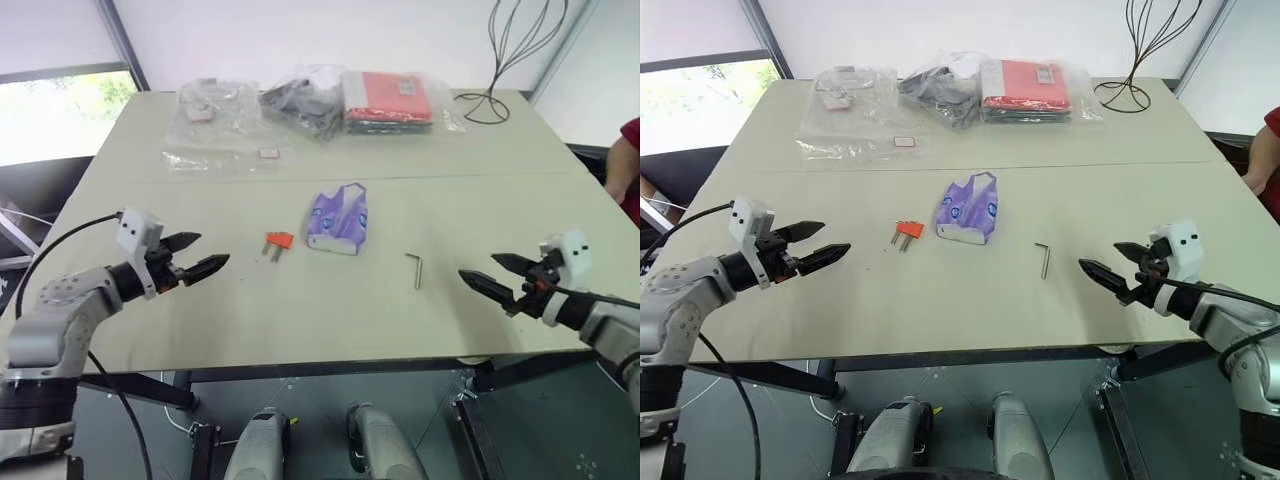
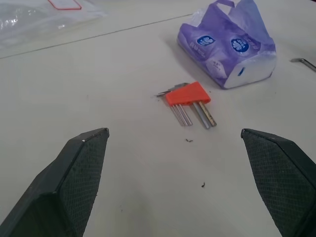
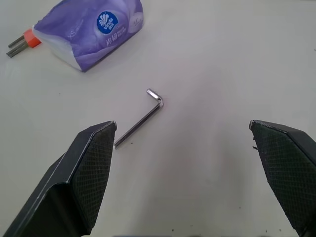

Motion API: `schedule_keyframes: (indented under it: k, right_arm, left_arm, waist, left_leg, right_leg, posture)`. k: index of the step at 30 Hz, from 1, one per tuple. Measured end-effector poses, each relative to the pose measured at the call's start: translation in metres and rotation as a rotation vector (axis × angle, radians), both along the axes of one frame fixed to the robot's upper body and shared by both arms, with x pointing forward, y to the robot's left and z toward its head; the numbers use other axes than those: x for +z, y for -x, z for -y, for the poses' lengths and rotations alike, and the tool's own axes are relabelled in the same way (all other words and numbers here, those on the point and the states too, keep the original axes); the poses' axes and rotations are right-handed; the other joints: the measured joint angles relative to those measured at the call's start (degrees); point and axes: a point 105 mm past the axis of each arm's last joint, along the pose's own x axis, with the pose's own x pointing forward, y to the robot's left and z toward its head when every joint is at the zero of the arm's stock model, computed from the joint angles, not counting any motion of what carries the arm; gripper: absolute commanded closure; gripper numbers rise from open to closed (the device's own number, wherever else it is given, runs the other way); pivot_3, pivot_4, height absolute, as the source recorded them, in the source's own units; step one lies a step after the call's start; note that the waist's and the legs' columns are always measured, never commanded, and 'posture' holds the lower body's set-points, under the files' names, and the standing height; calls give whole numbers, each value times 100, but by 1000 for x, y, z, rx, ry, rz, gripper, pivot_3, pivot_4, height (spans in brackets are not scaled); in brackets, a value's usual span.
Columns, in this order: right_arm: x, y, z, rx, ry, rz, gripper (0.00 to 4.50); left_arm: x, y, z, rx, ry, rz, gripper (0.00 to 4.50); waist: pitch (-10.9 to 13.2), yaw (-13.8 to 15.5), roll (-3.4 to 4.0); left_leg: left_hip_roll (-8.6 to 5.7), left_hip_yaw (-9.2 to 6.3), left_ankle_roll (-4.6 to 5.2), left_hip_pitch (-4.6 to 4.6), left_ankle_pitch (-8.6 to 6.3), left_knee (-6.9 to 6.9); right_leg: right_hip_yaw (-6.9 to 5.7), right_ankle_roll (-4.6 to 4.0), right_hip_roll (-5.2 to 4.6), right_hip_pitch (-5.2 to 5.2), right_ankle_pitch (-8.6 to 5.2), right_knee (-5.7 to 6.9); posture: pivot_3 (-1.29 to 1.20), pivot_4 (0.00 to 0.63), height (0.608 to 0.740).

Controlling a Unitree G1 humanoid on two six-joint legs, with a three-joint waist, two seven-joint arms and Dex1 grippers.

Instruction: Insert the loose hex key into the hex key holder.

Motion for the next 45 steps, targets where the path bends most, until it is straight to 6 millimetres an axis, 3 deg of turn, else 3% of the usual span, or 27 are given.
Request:
schedule_keyframes:
  k: [12, 18, 21, 24, 26, 31, 36, 43, 45]
  right_arm:
    - [0, -2, 0, -14, 3, 9, 0]
    - [12, -4, -16, 44, -11, 39, 0]
    - [16, -1, -47, 166, -66, 16, 0]
    - [23, 8, -94, 337, -105, 20, 0]
    - [25, 10, -105, 362, -112, 23, 0]
    - [21, 10, -117, 351, -113, 24, 0]
    - [16, 13, -120, 317, -119, 26, 0]
    - [12, 15, -119, 260, -122, 41, 0]
    - [11, 14, -117, 238, -118, 44, 0]
  left_arm:
    - [-1, -4, -3, -7, -16, 7, 23]
    - [9, -13, 6, -67, -53, 73, 23]
    - [23, -28, 39, -224, -79, 145, 23]
    - [33, -41, 88, -448, -151, 221, 23]
    - [30, -49, 102, -520, -198, 246, 23]
    - [12, -68, 129, -608, -268, 247, 23]
    - [8, -84, 144, -600, -308, 274, 23]
    - [4, -86, 177, -664, -363, 304, 23]
    - [-5, -85, 185, -687, -410, 293, 546]
  waist:
    - [0, 3, 0]
    - [0, 6, 0]
    - [0, 53, 0]
    - [-2, 98, 0]
    - [-2, 86, -1]
    - [-1, 116, -2]
    - [-1, 138, -3]
    - [-1, 136, -4]
    - [-1, 129, -4]
  left_leg:
    - [-1, 1, 0, 0, 0, 2]
    - [-1, 0, 0, 1, 0, 4]
    - [-10, -5, 0, 0, 1, 15]
    - [-16, 0, 1, 1, 1, 23]
    - [-15, 4, 1, -1, 0, 21]
    - [-15, -1, 8, -11, -4, 16]
    - [-17, -1, 8, -12, -4, 18]
    - [-19, -2, 8, -12, -4, 20]
    - [-19, -1, 8, -11, -4, 20]
  right_leg:
    - [0, 0, 1, 0, 1, 2]
    - [0, 1, 2, 0, 1, 8]
    - [-2, 1, 6, 8, 2, 12]
    - [-1, 0, 7, 11, 4, 11]
    - [0, 2, 6, 8, 4, 5]
    - [-3, 23, 11, -2, 12, 6]
    - [-2, 26, 10, -1, 14, 6]
    - [-2, 32, 9, -1, 17, 7]
    - [-2, 32, 10, -1, 17, 9]
  posture:
    - [0, 150, 740]
    - [0, 150, 740]
    - [0, 150, 740]
    - [0, 150, 740]
    - [0, 150, 740]
    - [0, 150, 740]
    - [0, 150, 740]
    - [0, 150, 740]
    - [0, 150, 740]
